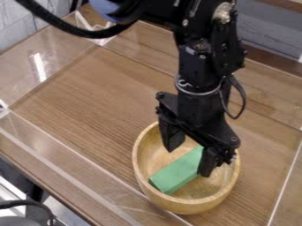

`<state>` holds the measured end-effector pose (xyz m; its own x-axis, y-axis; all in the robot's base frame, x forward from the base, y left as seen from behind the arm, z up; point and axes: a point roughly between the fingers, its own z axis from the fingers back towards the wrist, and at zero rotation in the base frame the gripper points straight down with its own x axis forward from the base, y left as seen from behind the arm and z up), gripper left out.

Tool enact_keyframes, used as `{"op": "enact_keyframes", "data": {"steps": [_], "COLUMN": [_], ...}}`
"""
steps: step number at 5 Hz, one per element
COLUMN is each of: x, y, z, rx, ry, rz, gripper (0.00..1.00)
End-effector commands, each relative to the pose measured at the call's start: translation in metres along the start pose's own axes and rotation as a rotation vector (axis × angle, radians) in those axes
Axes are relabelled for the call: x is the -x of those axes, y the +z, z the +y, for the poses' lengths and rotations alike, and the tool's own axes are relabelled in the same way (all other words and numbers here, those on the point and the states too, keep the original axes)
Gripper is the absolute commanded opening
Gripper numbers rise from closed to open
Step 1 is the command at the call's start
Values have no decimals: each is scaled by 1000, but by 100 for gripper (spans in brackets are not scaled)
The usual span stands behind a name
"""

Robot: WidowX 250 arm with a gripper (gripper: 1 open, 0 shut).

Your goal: Remove the green block from inside the brown bowl and put it on the table

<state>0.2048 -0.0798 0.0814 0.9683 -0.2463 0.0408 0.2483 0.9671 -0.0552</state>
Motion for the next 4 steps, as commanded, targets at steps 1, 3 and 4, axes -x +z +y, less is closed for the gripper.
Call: {"op": "enact_keyframes", "data": {"steps": [1, 3, 4], "x": [-5, -4, -5], "y": [5, 4, 4], "z": [-1, 0, 1], "rx": [10, 24, 31], "ry": [-7, -15, -18], "rz": [-34, -49, -60], "gripper": [100, 100, 100]}}
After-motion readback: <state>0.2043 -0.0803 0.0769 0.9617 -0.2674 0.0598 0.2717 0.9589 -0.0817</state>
